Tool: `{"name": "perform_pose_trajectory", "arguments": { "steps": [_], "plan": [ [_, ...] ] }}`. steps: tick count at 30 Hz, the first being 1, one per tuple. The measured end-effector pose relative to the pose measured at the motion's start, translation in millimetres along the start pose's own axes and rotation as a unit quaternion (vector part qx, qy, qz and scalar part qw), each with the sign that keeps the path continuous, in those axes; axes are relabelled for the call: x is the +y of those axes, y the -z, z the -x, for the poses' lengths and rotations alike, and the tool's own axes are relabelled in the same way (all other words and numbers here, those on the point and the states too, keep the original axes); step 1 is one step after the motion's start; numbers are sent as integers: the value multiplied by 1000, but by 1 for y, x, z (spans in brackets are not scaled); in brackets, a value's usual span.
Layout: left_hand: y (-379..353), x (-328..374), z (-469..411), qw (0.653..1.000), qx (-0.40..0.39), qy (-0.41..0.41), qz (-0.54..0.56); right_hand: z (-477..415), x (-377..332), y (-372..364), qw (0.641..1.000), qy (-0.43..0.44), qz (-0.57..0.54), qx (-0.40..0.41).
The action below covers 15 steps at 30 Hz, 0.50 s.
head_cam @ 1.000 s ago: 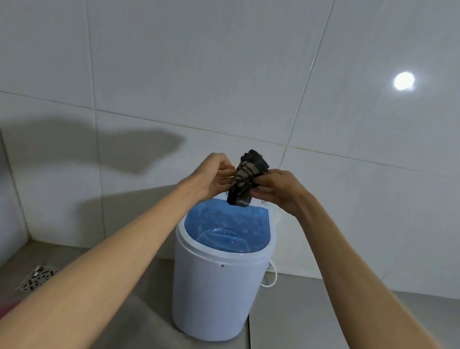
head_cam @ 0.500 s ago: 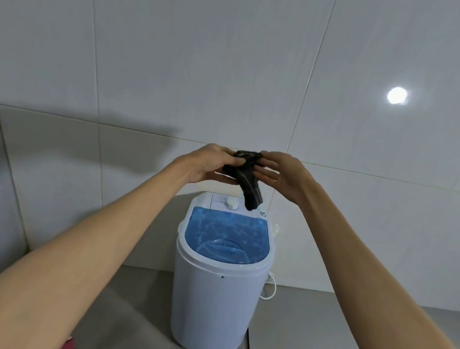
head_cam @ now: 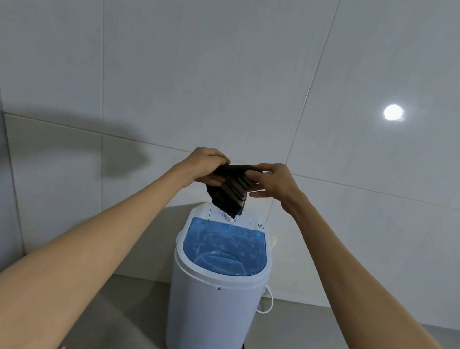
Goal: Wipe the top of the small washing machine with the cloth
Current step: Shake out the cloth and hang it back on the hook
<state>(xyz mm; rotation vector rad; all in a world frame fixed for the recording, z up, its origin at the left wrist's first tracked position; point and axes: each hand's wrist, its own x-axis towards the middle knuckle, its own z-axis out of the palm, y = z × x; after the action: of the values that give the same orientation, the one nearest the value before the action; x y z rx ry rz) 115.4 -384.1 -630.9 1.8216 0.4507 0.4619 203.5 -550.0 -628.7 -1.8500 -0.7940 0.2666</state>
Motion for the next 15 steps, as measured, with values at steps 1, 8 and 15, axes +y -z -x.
{"name": "perform_pose_trajectory", "arguments": {
  "steps": [1,8,15],
  "plan": [
    [-1,4,4,998,-5,-3,-56,-2,-3,2,1000,10,-1,11],
    [-1,29,3,948,-54,-55,-308,-4,-18,23,998,42,1,39],
    [-15,40,4,972,-52,-117,-197,-11,-24,33,997,27,43,55]
  ]
}}
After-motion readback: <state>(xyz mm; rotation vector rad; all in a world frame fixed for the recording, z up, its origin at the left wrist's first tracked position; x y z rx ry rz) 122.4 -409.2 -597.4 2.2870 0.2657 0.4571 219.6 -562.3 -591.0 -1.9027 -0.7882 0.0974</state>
